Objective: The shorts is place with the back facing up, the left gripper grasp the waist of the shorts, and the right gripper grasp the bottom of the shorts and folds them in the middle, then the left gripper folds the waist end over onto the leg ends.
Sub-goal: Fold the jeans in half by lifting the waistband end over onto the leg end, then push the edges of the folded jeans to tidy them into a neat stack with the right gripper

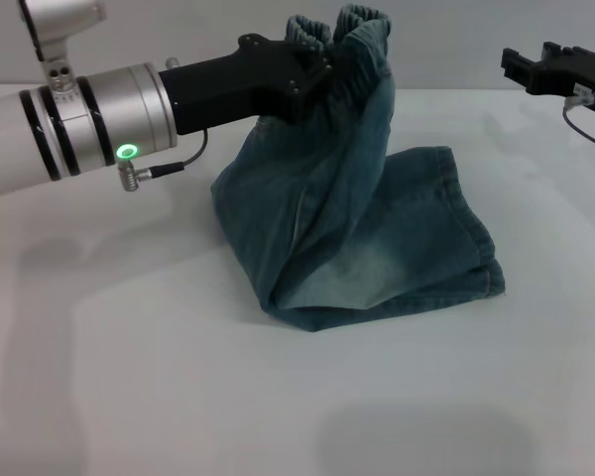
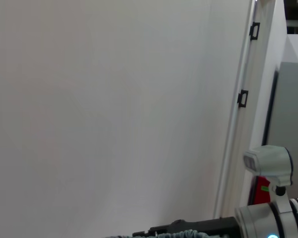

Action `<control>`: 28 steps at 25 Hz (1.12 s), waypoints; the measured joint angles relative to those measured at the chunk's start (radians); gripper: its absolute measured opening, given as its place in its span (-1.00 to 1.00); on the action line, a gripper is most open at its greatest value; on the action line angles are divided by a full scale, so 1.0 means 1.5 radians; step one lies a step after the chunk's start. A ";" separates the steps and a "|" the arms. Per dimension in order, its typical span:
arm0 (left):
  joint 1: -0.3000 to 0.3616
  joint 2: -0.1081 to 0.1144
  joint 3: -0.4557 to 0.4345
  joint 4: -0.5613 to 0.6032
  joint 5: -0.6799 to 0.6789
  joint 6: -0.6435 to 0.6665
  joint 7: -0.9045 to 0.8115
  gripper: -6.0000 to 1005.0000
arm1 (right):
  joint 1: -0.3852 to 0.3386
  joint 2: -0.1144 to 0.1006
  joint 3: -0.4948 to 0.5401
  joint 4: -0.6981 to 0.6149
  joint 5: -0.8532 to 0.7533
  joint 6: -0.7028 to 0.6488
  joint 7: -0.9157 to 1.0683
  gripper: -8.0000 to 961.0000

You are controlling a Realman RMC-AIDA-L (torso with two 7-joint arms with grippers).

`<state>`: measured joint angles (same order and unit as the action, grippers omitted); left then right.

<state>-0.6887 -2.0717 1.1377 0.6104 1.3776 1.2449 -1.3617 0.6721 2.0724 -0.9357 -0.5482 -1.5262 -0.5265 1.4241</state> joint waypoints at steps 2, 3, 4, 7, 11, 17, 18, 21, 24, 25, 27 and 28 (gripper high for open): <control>-0.001 0.000 0.022 0.000 -0.021 -0.008 0.001 -0.91 | 0.000 0.000 0.000 0.001 0.000 0.001 0.000 0.21; -0.001 0.000 0.032 0.000 -0.031 -0.011 0.003 -0.91 | 0.000 0.000 0.000 0.001 0.000 0.002 0.000 0.21; -0.001 0.000 0.041 0.000 -0.044 -0.013 0.007 -0.91 | 0.000 0.000 0.001 0.001 0.000 0.003 0.000 0.21; 0.002 0.000 0.065 0.001 -0.079 -0.013 0.025 -0.80 | 0.000 0.000 0.005 0.002 0.000 0.003 0.000 0.21; 0.009 0.000 0.078 0.003 -0.107 -0.010 0.034 -0.41 | 0.000 0.000 0.010 0.002 0.000 0.003 -0.001 0.20; 0.035 0.003 0.075 0.001 -0.150 -0.008 0.062 -0.01 | 0.001 -0.001 0.023 0.001 0.000 -0.004 -0.014 0.21; 0.044 0.003 0.074 0.001 -0.164 -0.008 0.074 0.03 | 0.001 -0.001 0.022 0.000 0.000 -0.007 -0.015 0.21; 0.077 0.003 0.073 0.000 -0.218 -0.010 0.133 0.16 | -0.003 -0.001 0.032 -0.008 0.024 -0.056 -0.025 0.21; 0.119 0.002 0.073 -0.017 -0.316 -0.016 0.213 0.28 | -0.020 -0.003 0.045 -0.012 0.121 -0.164 -0.080 0.21; 0.133 0.003 0.072 -0.032 -0.365 -0.015 0.243 0.32 | -0.025 -0.006 0.045 -0.015 0.146 -0.208 -0.093 0.21; 0.156 0.004 0.072 -0.059 -0.442 -0.006 0.285 0.45 | -0.032 -0.013 0.041 -0.024 0.166 -0.284 -0.099 0.21; 0.169 0.005 0.072 -0.070 -0.479 0.001 0.304 0.51 | -0.033 -0.018 0.037 -0.028 0.165 -0.324 -0.097 0.21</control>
<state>-0.4358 -2.0642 1.2452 0.5052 0.6593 1.2470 -0.9051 0.6228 2.0454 -0.8807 -0.5905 -1.2790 -1.0120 1.2787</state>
